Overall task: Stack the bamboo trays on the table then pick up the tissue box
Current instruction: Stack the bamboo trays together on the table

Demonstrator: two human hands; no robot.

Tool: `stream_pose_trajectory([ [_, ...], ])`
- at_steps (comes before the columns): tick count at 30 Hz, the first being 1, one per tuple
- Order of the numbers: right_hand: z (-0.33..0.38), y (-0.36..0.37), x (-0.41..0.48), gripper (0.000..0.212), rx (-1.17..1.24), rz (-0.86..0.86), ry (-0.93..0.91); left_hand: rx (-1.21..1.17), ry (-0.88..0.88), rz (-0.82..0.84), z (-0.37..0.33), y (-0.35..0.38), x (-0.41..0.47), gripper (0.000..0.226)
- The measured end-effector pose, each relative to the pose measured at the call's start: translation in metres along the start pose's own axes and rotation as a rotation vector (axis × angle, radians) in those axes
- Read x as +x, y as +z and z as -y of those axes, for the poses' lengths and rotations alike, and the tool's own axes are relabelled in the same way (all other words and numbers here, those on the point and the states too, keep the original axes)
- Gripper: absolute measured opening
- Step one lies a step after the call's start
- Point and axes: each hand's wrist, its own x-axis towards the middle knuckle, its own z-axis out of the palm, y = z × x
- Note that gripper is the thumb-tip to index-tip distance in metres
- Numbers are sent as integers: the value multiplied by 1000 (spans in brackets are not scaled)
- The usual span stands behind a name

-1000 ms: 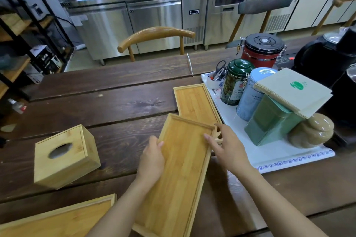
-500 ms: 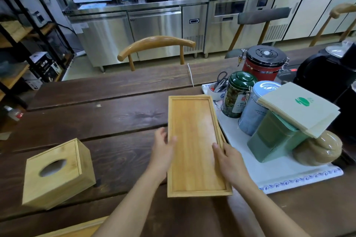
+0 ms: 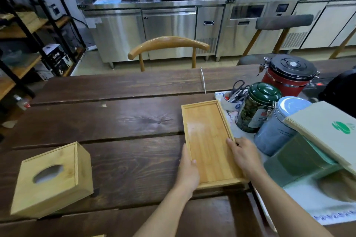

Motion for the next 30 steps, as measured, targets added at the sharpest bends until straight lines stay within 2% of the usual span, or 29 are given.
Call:
stream_pose_trajectory([
  [15,-19,16,22,27,-133,-55,-24,38,54,43,-10,0,13,51],
  [19,-14,13,19,26,-328,-130,-132,235,38,89,-10,-25,7,39],
  [22,2,13,10,24,-428,-185,-270,433,68,92,-11,-59,-3,39],
  [25,31,24,-10,27,-423,-163,-403,584,122,12,-10,-100,-22,38],
  [30,89,66,-68,28,-348,54,-611,782,161,-243,11,-178,-74,38],
])
